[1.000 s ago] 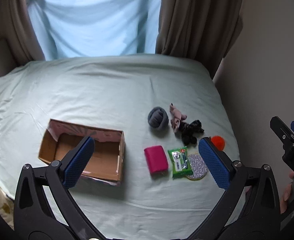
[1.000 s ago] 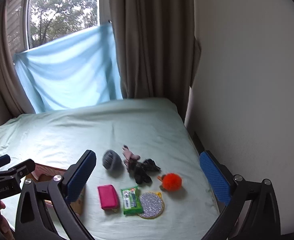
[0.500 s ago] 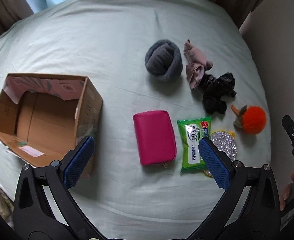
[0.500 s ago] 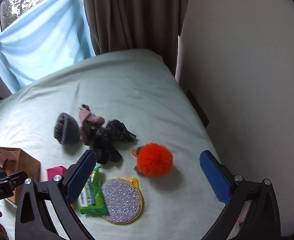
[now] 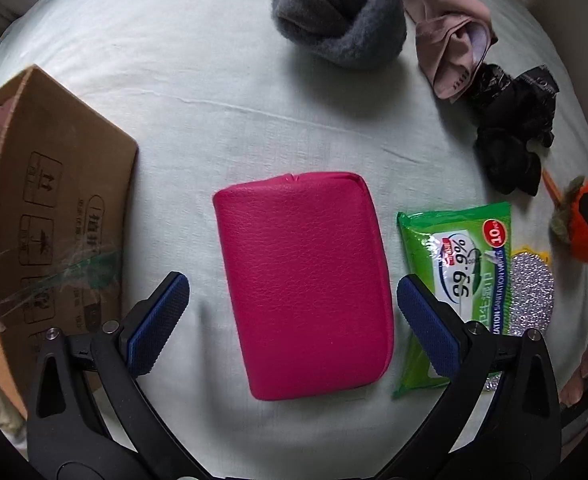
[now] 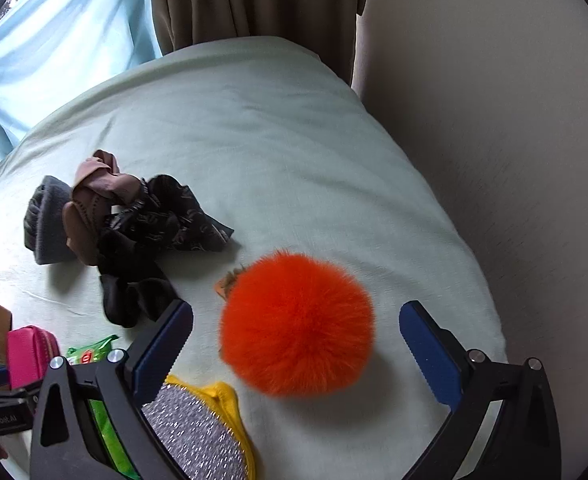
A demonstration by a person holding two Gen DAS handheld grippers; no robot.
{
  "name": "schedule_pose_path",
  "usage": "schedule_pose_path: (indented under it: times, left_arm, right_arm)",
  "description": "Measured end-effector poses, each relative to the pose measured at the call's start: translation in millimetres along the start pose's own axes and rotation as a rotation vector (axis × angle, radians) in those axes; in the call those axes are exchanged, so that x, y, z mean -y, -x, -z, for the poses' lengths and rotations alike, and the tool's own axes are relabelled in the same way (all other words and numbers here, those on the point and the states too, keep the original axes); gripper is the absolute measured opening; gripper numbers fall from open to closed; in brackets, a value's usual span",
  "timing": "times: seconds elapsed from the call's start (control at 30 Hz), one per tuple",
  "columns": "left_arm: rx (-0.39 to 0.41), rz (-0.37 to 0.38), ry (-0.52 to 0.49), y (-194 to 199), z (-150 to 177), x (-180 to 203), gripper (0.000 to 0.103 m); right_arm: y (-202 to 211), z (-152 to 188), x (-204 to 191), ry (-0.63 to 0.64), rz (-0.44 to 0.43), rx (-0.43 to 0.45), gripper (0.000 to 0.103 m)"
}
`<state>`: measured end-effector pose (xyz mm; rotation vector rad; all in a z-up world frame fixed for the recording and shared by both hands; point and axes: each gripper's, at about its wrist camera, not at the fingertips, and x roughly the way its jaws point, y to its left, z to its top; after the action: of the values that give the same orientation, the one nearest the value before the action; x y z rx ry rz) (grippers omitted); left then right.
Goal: Organize soft objects
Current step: 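Grasp the pink pouch with the left tool while the right tool grasps the orange pompom, then carry the pink pouch and orange pompom into the cardboard box and release both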
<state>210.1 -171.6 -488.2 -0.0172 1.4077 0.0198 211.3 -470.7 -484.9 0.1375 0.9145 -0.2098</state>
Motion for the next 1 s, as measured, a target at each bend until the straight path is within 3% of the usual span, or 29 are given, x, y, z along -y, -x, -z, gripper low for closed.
schedule_pose_path:
  times: [0.17, 0.43, 0.5, 0.6, 0.8, 1.0]
  left_arm:
    - [-0.031, 0.011, 0.010, -15, 3, 2, 0.088]
    - [-0.027, 0.005, -0.025, -26, 1, 13, 0.065]
    - [-0.023, 0.009, -0.026, -25, 2, 14, 0.060]
    - [-0.014, 0.024, -0.031, -20, 3, 13, 0.053]
    - [0.009, 0.032, -0.035, -3, 10, 2, 0.049]
    - [0.052, 0.053, -0.005, 39, 14, -2, 0.049]
  right_arm:
    - [-18, 3, 2, -0.006, -0.007, -0.009, 0.095]
    - [-28, 2, 4, -0.020, -0.028, -0.015, 0.060]
    - [-28, 1, 5, -0.011, -0.031, -0.017, 0.047]
    - [-28, 0, 5, -0.004, -0.042, -0.019, 0.037]
    - [-17, -5, 5, 0.007, -0.051, 0.000, 0.035]
    - [19, -15, 2, 0.005, -0.047, 0.037, 0.034]
